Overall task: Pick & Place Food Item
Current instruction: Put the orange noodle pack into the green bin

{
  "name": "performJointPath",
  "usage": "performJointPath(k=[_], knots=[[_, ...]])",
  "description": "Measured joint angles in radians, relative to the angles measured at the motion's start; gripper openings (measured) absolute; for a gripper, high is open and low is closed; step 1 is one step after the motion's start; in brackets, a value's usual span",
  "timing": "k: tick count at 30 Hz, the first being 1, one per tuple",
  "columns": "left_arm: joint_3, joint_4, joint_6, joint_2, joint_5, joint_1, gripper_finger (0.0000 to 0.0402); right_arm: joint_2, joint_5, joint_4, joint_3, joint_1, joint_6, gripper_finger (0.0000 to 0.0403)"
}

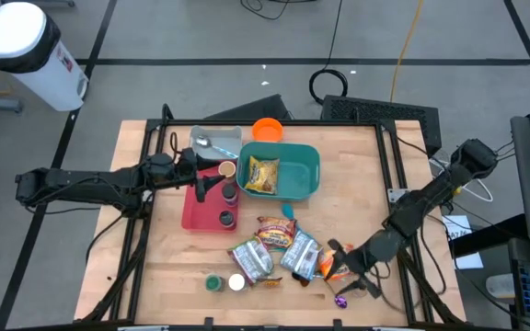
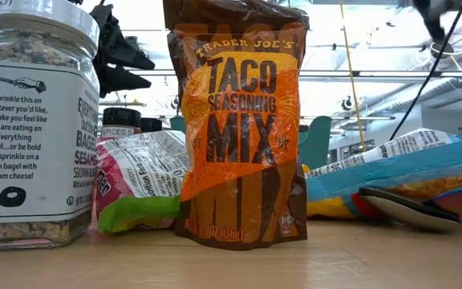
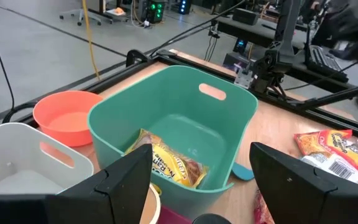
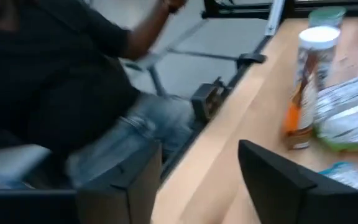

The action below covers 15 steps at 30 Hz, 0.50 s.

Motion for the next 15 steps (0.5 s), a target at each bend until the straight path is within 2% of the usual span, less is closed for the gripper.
performJointPath(k=[3,6,12,15], knots=[[0.0,0.0,0.0,0.0,0.0,0.0,0.0276,0.036,0.177,-0.311,0.154,0.055,-0.058,0.0226],[0.0,0.0,-0.001,0.0,0.0,0.0,0.0276,0.091,0.295,-0.587,0.246,0.073,0.005,0.0221],[0.0,-0.008,-0.011,0.0,0.008,0.0,0.0276,0.139,0.296,-0.872,0.247,0.051,0.257,0.0209],[0.0,-0.008,-0.014,0.0,0.02,0.0,0.0276,0.139,0.296,-0.925,0.221,0.038,0.35,0.0208]])
